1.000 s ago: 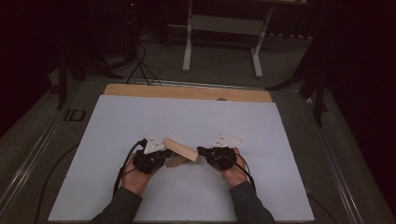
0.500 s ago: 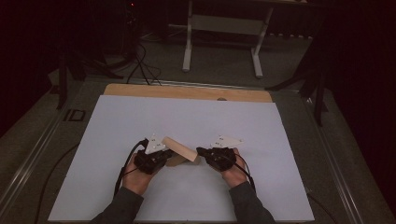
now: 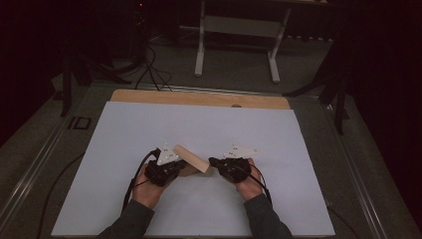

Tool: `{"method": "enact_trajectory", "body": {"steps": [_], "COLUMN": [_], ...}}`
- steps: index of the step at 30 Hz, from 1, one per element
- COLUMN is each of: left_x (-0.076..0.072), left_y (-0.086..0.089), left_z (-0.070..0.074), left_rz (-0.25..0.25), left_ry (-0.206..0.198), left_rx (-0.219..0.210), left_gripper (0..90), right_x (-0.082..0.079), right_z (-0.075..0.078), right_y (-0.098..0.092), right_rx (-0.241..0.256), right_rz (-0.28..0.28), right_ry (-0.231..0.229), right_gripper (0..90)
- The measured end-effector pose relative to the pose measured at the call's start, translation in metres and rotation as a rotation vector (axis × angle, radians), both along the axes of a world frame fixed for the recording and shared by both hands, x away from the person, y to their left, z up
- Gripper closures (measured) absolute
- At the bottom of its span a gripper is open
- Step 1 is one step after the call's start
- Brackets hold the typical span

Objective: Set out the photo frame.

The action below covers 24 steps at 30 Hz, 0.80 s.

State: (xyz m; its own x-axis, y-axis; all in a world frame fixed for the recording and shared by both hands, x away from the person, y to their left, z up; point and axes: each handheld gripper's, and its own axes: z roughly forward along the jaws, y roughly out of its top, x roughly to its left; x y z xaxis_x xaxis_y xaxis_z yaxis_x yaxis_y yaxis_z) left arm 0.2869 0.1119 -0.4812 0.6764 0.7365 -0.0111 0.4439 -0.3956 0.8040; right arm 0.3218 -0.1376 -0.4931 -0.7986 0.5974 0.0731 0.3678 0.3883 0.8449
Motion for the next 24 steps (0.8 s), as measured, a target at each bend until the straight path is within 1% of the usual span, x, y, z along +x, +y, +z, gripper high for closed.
{"method": "enact_trajectory", "body": {"steps": [16, 22, 24], "left_x": [-0.001, -0.002, -0.002], "left_y": [-0.007, -0.01, -0.011], "left_z": [0.0, 0.001, 0.001], "left_rz": [-0.019, -0.022, -0.028], "left_ry": [-0.003, -0.005, -0.008], "left_rx": [0.015, 0.01, 0.014], "left_gripper": [89.5, 89.5, 89.4], "right_x": [-0.001, -0.002, -0.002], "right_z": [0.0, 0.0, 0.0], "right_y": [0.001, 0.003, 0.003], "right_rx": [-0.004, -0.005, -0.005], "right_rz": [0.008, 0.012, 0.013], "right_ry": [-0.001, -0.002, -0.001], "right_gripper": [89.8, 89.7, 89.8]}}
